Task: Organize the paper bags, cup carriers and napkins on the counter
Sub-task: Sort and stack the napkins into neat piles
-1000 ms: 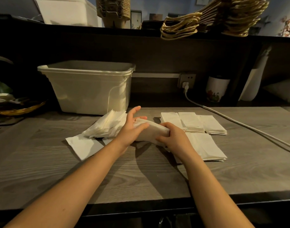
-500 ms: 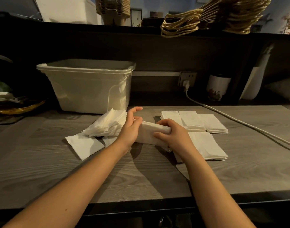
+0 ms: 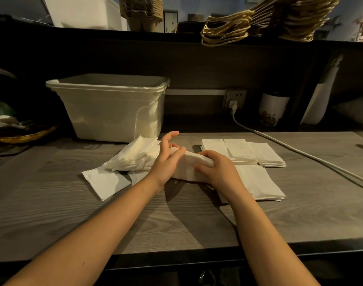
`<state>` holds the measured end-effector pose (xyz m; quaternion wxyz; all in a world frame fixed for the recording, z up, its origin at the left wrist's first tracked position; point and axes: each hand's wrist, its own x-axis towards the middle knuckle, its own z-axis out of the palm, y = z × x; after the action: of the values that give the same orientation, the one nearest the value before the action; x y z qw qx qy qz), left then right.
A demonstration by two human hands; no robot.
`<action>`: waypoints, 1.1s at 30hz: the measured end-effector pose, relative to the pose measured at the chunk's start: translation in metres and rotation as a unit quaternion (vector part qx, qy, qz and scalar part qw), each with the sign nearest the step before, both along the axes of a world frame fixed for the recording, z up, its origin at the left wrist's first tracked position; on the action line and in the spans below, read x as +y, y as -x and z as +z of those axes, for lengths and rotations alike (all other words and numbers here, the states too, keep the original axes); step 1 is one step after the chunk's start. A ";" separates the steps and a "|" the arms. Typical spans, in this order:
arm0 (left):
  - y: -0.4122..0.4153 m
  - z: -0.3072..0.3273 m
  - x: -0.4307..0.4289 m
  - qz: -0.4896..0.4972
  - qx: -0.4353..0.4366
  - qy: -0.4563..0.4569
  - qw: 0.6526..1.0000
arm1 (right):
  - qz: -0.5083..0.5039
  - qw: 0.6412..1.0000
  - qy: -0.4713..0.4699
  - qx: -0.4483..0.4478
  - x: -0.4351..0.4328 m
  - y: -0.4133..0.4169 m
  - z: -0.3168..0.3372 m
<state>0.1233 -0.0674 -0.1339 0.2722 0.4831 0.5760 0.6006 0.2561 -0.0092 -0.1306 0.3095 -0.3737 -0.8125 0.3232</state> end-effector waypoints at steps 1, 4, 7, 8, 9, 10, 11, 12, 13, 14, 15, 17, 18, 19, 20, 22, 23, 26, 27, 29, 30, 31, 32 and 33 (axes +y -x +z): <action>0.000 0.000 0.000 0.001 0.003 0.005 1.000 | 0.001 1.000 0.001 0.001 0.000 0.000 0.000; 0.000 0.000 -0.001 -0.004 0.015 0.024 1.000 | 0.007 1.000 -0.007 -0.007 -0.001 0.000 -0.002; 0.001 -0.002 0.000 0.001 0.021 0.034 0.999 | 0.002 1.000 -0.011 0.004 -0.002 0.000 -0.002; 0.001 -0.003 0.000 0.005 0.024 0.034 0.999 | 0.001 1.000 -0.010 0.011 -0.001 0.000 -0.002; 0.002 -0.003 0.000 0.010 0.026 0.029 0.999 | 0.001 1.000 -0.009 0.017 -0.001 0.000 -0.002; 0.002 -0.003 0.001 0.013 0.026 0.021 0.999 | 0.001 1.000 -0.005 0.018 0.000 0.000 -0.002; 0.002 -0.003 0.001 0.015 0.022 0.013 1.000 | 0.001 1.000 -0.001 0.015 0.000 0.000 -0.002; 0.002 -0.003 0.002 0.016 0.021 0.007 1.000 | -0.001 1.000 0.001 0.009 0.000 -0.001 -0.002; 0.001 -0.004 0.002 0.015 0.021 0.006 1.000 | -0.003 1.000 0.002 0.001 0.000 -0.001 -0.002; 0.001 -0.003 0.003 0.014 0.023 0.008 1.000 | -0.007 1.000 0.003 -0.005 0.001 -0.002 -0.002; 0.001 -0.003 0.003 0.012 0.028 0.013 0.999 | -0.012 1.000 0.003 -0.005 0.001 -0.003 -0.002; 0.005 -0.001 0.001 0.010 0.059 0.008 0.998 | -0.019 1.000 0.001 0.006 0.001 -0.003 -0.002; 0.009 -0.001 0.000 0.013 0.096 -0.006 0.995 | -0.022 1.000 0.000 0.011 0.001 -0.003 -0.002; 0.014 -0.001 -0.002 0.013 0.149 -0.018 0.989 | -0.023 1.000 -0.001 0.017 0.001 -0.003 -0.001; 0.018 0.000 -0.003 0.012 0.209 -0.023 0.978 | -0.025 0.999 -0.001 0.020 0.000 -0.003 -0.001; 0.025 0.001 -0.006 0.021 0.333 -0.021 0.943 | -0.026 0.999 -0.006 0.022 -0.001 -0.003 0.000; 0.027 0.002 -0.007 0.032 0.377 -0.022 0.925 | -0.024 0.999 -0.010 0.021 -0.001 -0.003 0.000; 0.028 0.004 -0.007 0.049 0.423 -0.022 0.904 | -0.012 0.999 -0.018 0.023 -0.003 -0.002 0.002; 0.028 0.005 -0.007 0.046 0.425 -0.021 0.904 | -0.008 0.999 -0.019 0.028 -0.003 -0.002 0.002; 0.027 0.005 -0.007 0.042 0.428 -0.020 0.903 | -0.002 0.999 -0.020 0.039 -0.004 -0.002 0.002; 0.026 0.005 -0.007 0.038 0.428 -0.020 0.903 | -0.004 0.999 -0.020 0.048 -0.004 -0.002 0.002; 0.025 0.006 -0.008 0.030 0.420 -0.017 0.907 | -0.008 0.998 -0.013 0.062 -0.005 -0.002 0.003; 0.024 0.006 -0.009 0.020 0.404 -0.010 0.914 | -0.011 0.997 0.005 0.082 -0.006 -0.003 0.003; 0.023 0.007 -0.009 0.012 0.377 -0.003 0.926 | -0.010 0.993 0.036 0.114 -0.007 -0.004 0.004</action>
<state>0.1002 -0.0767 -0.1270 0.0267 0.6674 0.6404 0.3791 0.2600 -0.0158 -0.1262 0.3899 -0.3530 -0.7558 0.3900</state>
